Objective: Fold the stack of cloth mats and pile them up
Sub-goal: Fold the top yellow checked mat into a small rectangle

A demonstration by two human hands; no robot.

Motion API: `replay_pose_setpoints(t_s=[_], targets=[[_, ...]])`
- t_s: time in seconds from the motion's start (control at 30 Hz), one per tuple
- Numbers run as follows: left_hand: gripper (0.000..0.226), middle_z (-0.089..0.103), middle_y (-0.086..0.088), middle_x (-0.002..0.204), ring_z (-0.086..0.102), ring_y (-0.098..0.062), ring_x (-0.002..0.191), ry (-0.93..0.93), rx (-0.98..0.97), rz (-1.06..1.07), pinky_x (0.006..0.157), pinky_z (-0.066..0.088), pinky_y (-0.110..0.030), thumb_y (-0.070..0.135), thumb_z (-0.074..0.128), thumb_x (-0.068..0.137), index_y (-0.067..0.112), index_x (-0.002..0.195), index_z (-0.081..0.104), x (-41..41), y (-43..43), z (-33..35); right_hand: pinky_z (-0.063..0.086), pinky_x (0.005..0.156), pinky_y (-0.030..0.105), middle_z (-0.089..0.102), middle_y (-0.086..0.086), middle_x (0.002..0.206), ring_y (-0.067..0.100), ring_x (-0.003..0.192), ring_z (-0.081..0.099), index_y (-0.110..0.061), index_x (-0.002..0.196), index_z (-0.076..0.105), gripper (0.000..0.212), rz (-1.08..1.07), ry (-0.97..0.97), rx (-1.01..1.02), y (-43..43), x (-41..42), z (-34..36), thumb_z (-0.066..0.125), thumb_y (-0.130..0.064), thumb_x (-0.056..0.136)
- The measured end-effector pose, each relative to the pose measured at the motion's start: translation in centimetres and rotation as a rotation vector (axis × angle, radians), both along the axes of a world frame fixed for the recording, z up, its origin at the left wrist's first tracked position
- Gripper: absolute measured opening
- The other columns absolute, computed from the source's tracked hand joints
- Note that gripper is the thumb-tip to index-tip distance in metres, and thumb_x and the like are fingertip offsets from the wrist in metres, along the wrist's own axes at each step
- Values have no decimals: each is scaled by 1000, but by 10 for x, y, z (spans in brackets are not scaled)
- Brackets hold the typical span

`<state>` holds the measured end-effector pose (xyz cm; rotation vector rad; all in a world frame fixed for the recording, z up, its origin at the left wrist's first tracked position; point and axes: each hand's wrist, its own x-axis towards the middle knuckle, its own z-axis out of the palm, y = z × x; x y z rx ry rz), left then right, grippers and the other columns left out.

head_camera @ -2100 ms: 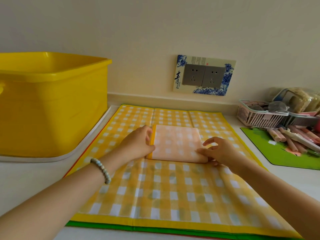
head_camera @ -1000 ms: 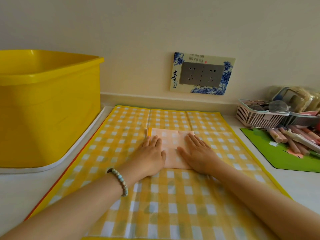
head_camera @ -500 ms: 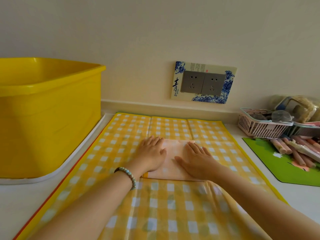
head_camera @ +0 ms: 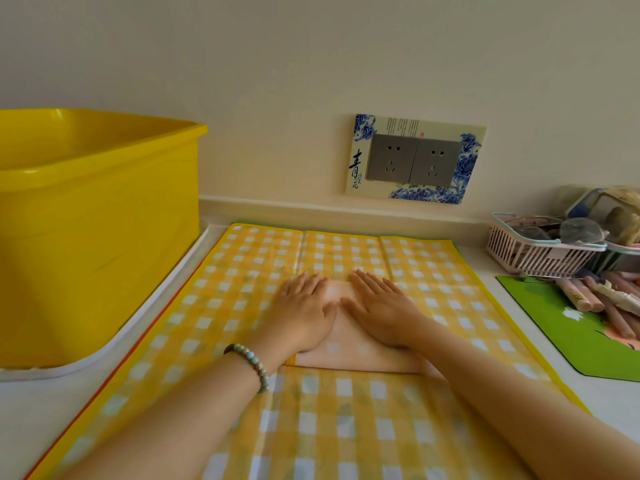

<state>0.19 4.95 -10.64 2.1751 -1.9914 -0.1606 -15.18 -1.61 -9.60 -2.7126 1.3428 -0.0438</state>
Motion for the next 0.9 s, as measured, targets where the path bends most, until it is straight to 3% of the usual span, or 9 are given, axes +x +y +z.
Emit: replay_pose_setpoints(t_s=[0.4, 0.47, 0.53, 0.67, 0.8, 0.9], targets=[[58, -9, 6, 159, -11, -11, 145, 23, 19, -2, 117, -5, -35, 44, 13, 100, 22, 152, -1, 3, 1, 0, -4, 117, 29, -3, -7, 159, 6, 145, -5, -22, 150, -1, 70, -160, -23, 95, -6, -54, -1, 16, -60, 94], [58, -8, 6, 159, -10, -11, 145, 51, 22, -3, 117, -5, -34, 45, 13, 100, 22, 152, 0, 3, 2, 1, 1, 118, 30, 1, -4, 159, 10, 145, 1, -20, 151, 2, 68, -177, -71, 135, -3, -53, 5, 20, -57, 96], [58, -5, 5, 159, -8, -12, 145, 123, 23, -11, 116, -3, -32, 44, 15, 101, 20, 152, 3, 4, 2, 7, 14, 114, 31, 16, 2, 157, 17, 144, 16, -15, 150, 12, 65, -220, -248, 212, 1, -50, 14, 31, -49, 98], [59, 5, 2, 160, -2, -16, 146, 321, -20, 16, 116, 3, -30, 43, 25, 101, 17, 152, 9, 18, 11, 20, 38, 87, 25, 46, 4, 141, 18, 119, 49, -15, 141, 38, 57, -298, -562, 254, 9, -58, 35, 53, -40, 92], [67, 10, -2, 159, 5, -20, 146, 290, 31, 56, 117, 8, -32, 51, 26, 98, 15, 152, 9, 27, 31, 18, 49, 76, 27, 61, 6, 119, 17, 97, 58, -10, 125, 55, 49, -366, -576, 445, 15, -67, 47, 58, -42, 89], [70, 4, 0, 160, -1, -21, 146, 226, 82, 83, 118, 4, -35, 54, 22, 97, 17, 152, -1, 24, 45, 8, 47, 69, 28, 64, 8, 98, 18, 76, 55, -5, 108, 64, 41, -447, -566, 583, 21, -64, 53, 62, -40, 87]])
